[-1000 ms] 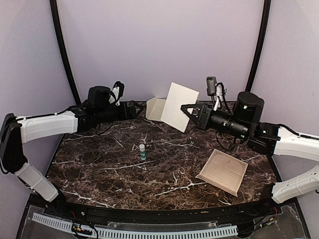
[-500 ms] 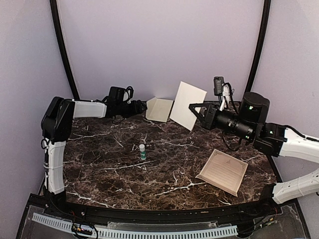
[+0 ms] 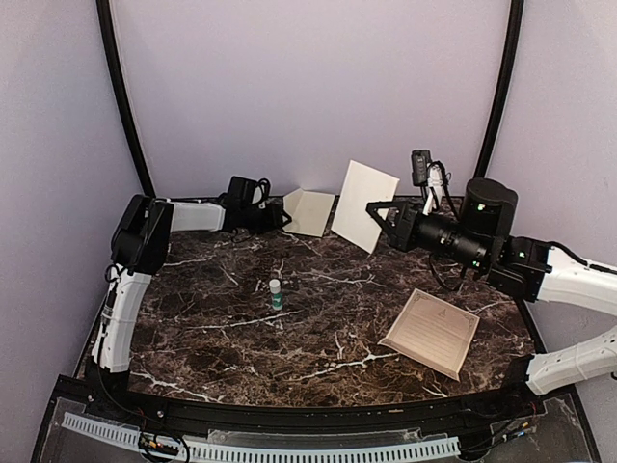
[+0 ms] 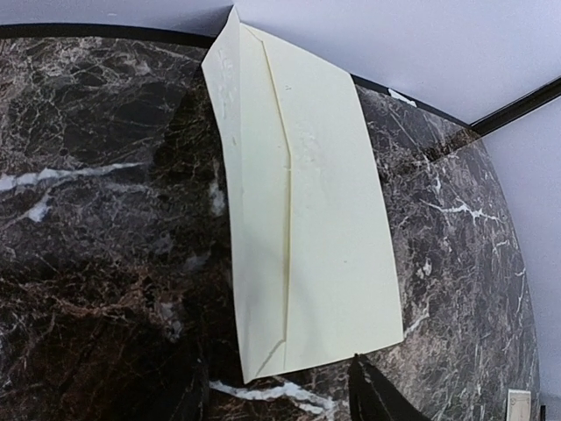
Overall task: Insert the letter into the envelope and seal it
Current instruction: Pick up the envelope from the center of the board.
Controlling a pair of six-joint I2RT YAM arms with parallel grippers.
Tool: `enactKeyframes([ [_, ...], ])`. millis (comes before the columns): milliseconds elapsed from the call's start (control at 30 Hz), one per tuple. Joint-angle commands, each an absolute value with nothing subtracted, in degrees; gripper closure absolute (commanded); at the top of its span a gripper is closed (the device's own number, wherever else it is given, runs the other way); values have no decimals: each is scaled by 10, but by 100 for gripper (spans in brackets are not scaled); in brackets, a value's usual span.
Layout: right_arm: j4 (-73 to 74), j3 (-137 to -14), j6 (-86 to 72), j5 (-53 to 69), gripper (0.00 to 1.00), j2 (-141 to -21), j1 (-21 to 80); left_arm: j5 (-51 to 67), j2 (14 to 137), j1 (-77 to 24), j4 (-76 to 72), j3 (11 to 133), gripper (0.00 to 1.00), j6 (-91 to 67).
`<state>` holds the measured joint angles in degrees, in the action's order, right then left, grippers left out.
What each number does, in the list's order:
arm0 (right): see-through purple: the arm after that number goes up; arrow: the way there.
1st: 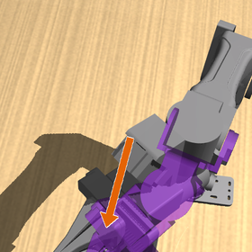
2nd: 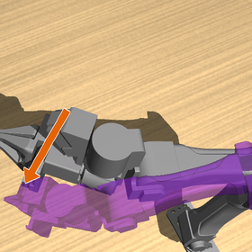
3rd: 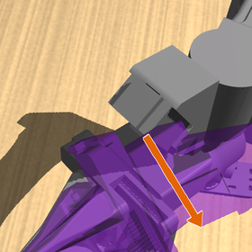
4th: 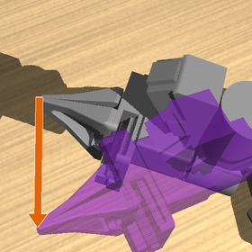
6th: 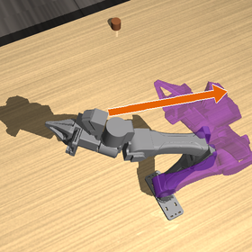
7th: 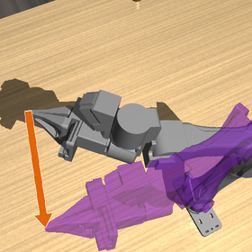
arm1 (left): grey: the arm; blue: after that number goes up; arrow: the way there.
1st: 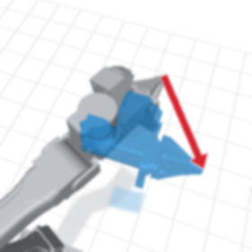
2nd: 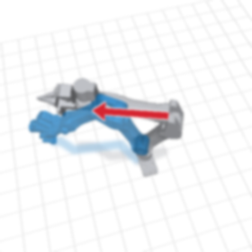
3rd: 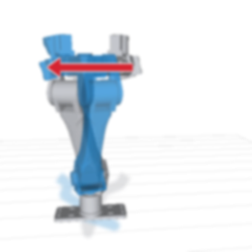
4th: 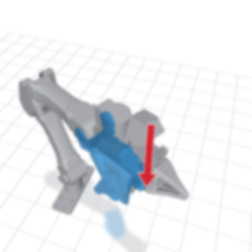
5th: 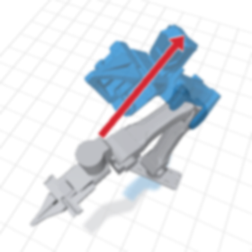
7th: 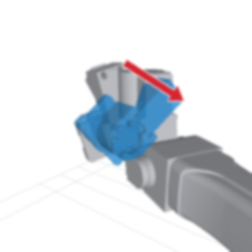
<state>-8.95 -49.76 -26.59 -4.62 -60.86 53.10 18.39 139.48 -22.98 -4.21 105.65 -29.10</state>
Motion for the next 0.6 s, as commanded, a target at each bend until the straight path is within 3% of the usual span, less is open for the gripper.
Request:
enactKeyframes([
  [0, -95, -495, -257, -36, 100, -608, 523, 187, 1406, -227, -41, 1077, 50, -305],
  [300, -94, -493, -254, -28, 100, -603, 511, 186, 1417, -228, -40, 1086, 69, -305],
  [567, -95, -490, -256, -16, 100, -611, 506, 183, 1446, -228, -17, 1125, 78, -301],
])
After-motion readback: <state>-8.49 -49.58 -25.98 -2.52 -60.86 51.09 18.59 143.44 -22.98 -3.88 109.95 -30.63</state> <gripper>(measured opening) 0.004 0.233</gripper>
